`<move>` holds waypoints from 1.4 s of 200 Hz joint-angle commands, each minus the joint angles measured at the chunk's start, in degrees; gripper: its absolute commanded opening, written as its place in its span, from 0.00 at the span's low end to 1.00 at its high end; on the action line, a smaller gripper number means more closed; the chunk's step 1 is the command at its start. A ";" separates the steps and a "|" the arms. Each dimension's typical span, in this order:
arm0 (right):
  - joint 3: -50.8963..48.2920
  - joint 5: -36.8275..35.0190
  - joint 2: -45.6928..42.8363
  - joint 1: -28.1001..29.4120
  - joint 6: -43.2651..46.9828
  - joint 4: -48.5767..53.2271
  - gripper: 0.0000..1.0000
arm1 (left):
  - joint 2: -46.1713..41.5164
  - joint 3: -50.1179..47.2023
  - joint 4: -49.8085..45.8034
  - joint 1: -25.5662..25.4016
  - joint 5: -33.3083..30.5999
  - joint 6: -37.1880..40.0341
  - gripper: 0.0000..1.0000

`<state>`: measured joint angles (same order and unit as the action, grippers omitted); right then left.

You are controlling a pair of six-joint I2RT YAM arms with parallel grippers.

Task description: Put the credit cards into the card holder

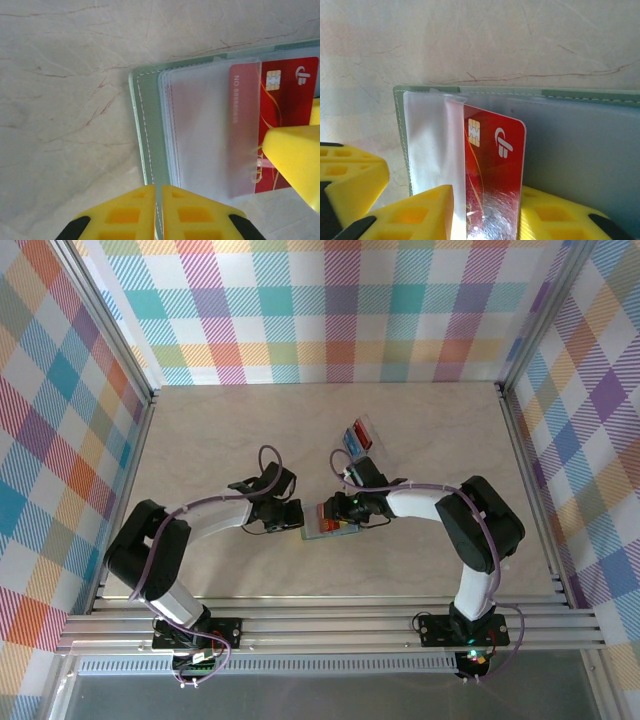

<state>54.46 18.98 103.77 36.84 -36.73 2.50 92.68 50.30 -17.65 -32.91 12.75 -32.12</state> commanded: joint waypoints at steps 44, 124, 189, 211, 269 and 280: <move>1.65 -1.85 1.24 0.08 3.30 6.12 0.35 | 6.01 2.88 1.15 0.57 -0.10 0.49 0.10; 5.11 -4.67 1.36 0.07 5.43 11.59 0.38 | 8.72 -0.55 1.21 0.89 -1.90 0.96 0.08; 6.09 -4.34 1.82 0.27 5.17 11.76 0.22 | 9.01 -0.92 3.43 1.00 -0.81 1.12 0.08; 7.01 -3.98 2.58 0.47 5.27 11.97 0.21 | 9.05 -1.04 3.69 1.09 -0.30 1.12 0.08; 7.60 -2.64 3.32 1.12 4.07 10.56 0.17 | 9.07 -1.14 4.11 1.09 0.24 0.98 0.08; 7.68 -2.64 3.45 1.42 3.58 9.97 0.17 | 9.14 -1.06 4.20 1.09 0.34 0.88 0.08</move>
<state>61.19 15.70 105.84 37.28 -32.29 13.15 98.41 51.57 -13.87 -32.10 14.61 -31.90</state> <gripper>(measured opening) 0.176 0.084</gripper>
